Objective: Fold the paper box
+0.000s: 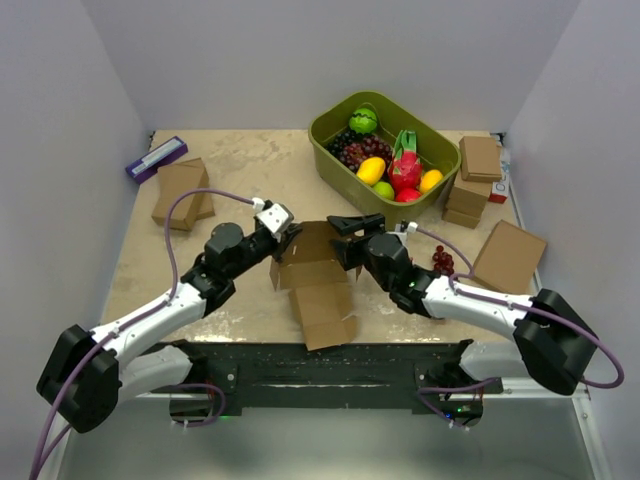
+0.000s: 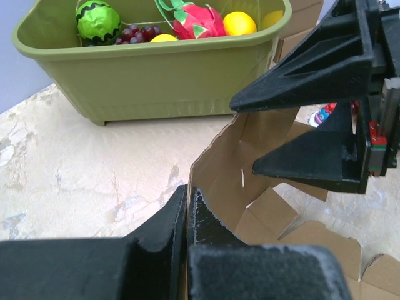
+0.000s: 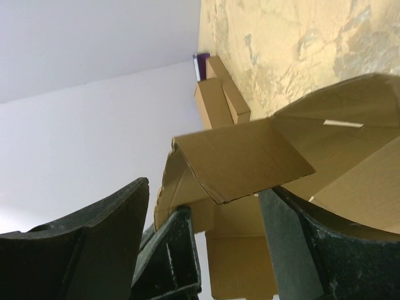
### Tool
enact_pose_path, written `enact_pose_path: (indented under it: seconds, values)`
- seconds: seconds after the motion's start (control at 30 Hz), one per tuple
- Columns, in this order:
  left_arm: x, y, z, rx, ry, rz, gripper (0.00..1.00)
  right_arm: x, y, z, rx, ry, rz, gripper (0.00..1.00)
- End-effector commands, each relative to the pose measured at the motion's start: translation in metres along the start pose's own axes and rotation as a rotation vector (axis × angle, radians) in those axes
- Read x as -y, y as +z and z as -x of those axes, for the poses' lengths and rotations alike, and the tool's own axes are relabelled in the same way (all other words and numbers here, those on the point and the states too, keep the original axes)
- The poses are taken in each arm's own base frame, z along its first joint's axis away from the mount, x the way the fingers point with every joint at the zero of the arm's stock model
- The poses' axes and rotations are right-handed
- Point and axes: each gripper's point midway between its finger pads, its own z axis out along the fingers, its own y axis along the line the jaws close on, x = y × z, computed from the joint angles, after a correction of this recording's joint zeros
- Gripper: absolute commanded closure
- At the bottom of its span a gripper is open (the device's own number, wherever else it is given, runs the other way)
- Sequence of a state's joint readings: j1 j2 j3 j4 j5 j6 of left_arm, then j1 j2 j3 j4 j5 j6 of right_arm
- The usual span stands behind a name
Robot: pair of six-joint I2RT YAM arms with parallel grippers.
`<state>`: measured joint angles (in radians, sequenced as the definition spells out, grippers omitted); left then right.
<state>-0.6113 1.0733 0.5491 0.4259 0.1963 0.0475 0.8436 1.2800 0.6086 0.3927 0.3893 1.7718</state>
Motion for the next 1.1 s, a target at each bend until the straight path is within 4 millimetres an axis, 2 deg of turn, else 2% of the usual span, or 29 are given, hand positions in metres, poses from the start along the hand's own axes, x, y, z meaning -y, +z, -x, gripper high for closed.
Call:
enact_pose_path:
  seconds: [0.0, 0.13, 0.5, 0.6, 0.63, 0.7, 0.73, 0.8, 0.83, 0.93, 0.97, 1.03, 1.07]
  values:
    - [0.008, 0.003, 0.007, 0.033, 0.079, -0.047, 1.0, -0.007, 0.006, 0.022, 0.077, 0.069, 0.045, 0.26]
    - [0.011, 0.002, 0.004, 0.016, 0.129, -0.067, 1.0, -0.005, 0.013, 0.031, 0.096, 0.058, 0.031, 0.27]
    - [0.028, 0.004, -0.01, -0.031, 0.241, -0.146, 1.0, 0.0, 0.028, 0.016, 0.043, -0.032, -0.021, 0.3]
    - [0.03, 0.005, -0.013, -0.046, 0.259, -0.153, 1.0, 0.0, 0.031, 0.011, 0.021, -0.046, -0.022, 0.37]
    - [0.03, 0.005, -0.014, -0.051, 0.266, -0.153, 1.0, 0.002, 0.032, 0.011, 0.02, -0.047, -0.025, 0.43]
    - [0.032, 0.006, -0.014, -0.055, 0.267, -0.158, 1.0, 0.007, 0.033, 0.011, 0.015, -0.055, -0.037, 0.5]
    - [0.031, 0.006, -0.015, -0.058, 0.268, -0.157, 1.0, 0.013, 0.033, 0.011, 0.013, -0.056, -0.049, 0.58]
    - [0.03, 0.008, -0.018, -0.069, 0.267, -0.149, 1.0, 0.016, 0.033, 0.011, 0.013, -0.049, -0.05, 0.67]
    - [0.029, 0.009, -0.018, -0.074, 0.261, -0.145, 1.0, 0.022, 0.032, 0.012, 0.014, -0.049, -0.062, 0.75]
    - [0.025, 0.012, -0.02, -0.096, 0.234, -0.123, 0.84, 0.029, 0.033, 0.014, 0.016, -0.039, -0.067, 0.83]
    - [0.021, 0.012, -0.019, -0.102, 0.228, -0.099, 0.73, 0.029, 0.033, 0.013, 0.011, -0.032, -0.062, 0.87]
    - [0.018, 0.011, -0.016, -0.102, 0.21, -0.077, 0.58, 0.032, 0.033, 0.012, 0.005, -0.028, -0.065, 0.91]
    - [0.014, 0.01, -0.011, -0.096, 0.2, -0.05, 0.4, 0.033, 0.033, 0.012, 0.001, -0.024, -0.064, 0.93]
